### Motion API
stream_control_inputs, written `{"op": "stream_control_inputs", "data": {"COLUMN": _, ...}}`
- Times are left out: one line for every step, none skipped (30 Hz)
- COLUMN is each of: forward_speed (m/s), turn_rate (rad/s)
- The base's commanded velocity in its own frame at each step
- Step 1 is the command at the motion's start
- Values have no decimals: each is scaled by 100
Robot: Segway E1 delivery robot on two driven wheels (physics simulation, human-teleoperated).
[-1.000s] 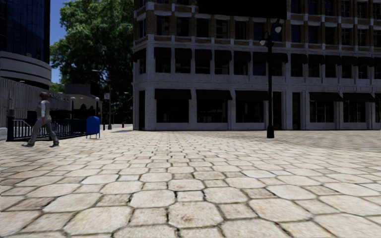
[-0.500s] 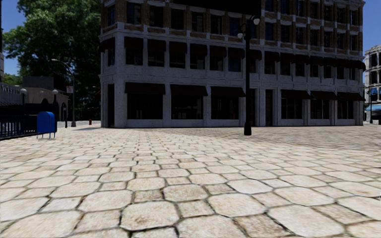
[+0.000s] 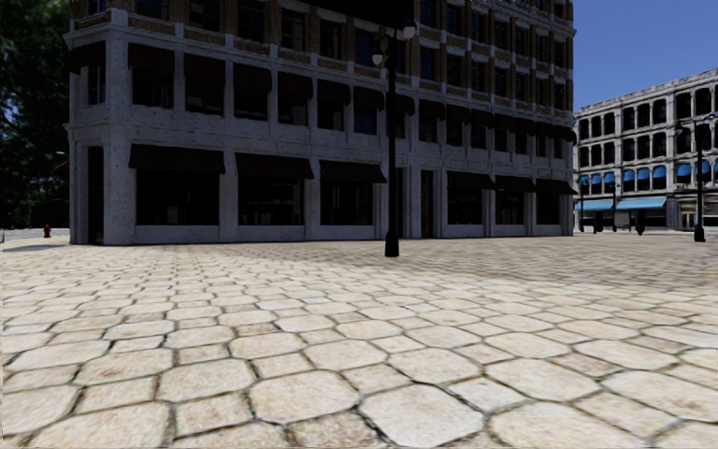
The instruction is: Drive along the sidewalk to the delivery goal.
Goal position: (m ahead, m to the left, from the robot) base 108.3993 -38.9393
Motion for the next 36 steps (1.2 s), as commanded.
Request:
{"op": "stream_control_inputs", "data": {"forward_speed": 200, "turn_rate": -55}}
{"op": "stream_control_inputs", "data": {"forward_speed": 200, "turn_rate": -55}}
{"op": "stream_control_inputs", "data": {"forward_speed": 200, "turn_rate": -55}}
{"op": "stream_control_inputs", "data": {"forward_speed": 200, "turn_rate": -55}}
{"op": "stream_control_inputs", "data": {"forward_speed": 200, "turn_rate": -55}}
{"op": "stream_control_inputs", "data": {"forward_speed": 200, "turn_rate": -55}}
{"op": "stream_control_inputs", "data": {"forward_speed": 200, "turn_rate": -55}}
{"op": "stream_control_inputs", "data": {"forward_speed": 200, "turn_rate": -55}}
{"op": "stream_control_inputs", "data": {"forward_speed": 200, "turn_rate": -55}}
{"op": "stream_control_inputs", "data": {"forward_speed": 200, "turn_rate": -55}}
{"op": "stream_control_inputs", "data": {"forward_speed": 200, "turn_rate": -55}}
{"op": "stream_control_inputs", "data": {"forward_speed": 200, "turn_rate": -55}}
{"op": "stream_control_inputs", "data": {"forward_speed": 200, "turn_rate": -55}}
{"op": "stream_control_inputs", "data": {"forward_speed": 200, "turn_rate": -55}}
{"op": "stream_control_inputs", "data": {"forward_speed": 200, "turn_rate": -55}}
{"op": "stream_control_inputs", "data": {"forward_speed": 200, "turn_rate": -55}}
{"op": "stream_control_inputs", "data": {"forward_speed": 200, "turn_rate": -55}}
{"op": "stream_control_inputs", "data": {"forward_speed": 200, "turn_rate": -55}}
{"op": "stream_control_inputs", "data": {"forward_speed": 200, "turn_rate": -55}}
{"op": "stream_control_inputs", "data": {"forward_speed": 200, "turn_rate": -55}}
{"op": "stream_control_inputs", "data": {"forward_speed": 200, "turn_rate": -55}}
{"op": "stream_control_inputs", "data": {"forward_speed": 200, "turn_rate": -55}}
{"op": "stream_control_inputs", "data": {"forward_speed": 200, "turn_rate": -55}}
{"op": "stream_control_inputs", "data": {"forward_speed": 200, "turn_rate": -55}}
{"op": "stream_control_inputs", "data": {"forward_speed": 200, "turn_rate": -55}}
{"op": "stream_control_inputs", "data": {"forward_speed": 200, "turn_rate": -55}}
{"op": "stream_control_inputs", "data": {"forward_speed": 200, "turn_rate": -55}}
{"op": "stream_control_inputs", "data": {"forward_speed": 200, "turn_rate": -55}}
{"op": "stream_control_inputs", "data": {"forward_speed": 200, "turn_rate": -55}}
{"op": "stream_control_inputs", "data": {"forward_speed": 200, "turn_rate": -55}}
{"op": "stream_control_inputs", "data": {"forward_speed": 200, "turn_rate": -55}}
{"op": "stream_control_inputs", "data": {"forward_speed": 200, "turn_rate": -55}}
{"op": "stream_control_inputs", "data": {"forward_speed": 200, "turn_rate": -55}}
{"op": "stream_control_inputs", "data": {"forward_speed": 200, "turn_rate": -55}}
{"op": "stream_control_inputs", "data": {"forward_speed": 200, "turn_rate": -55}}
{"op": "stream_control_inputs", "data": {"forward_speed": 200, "turn_rate": -41}}
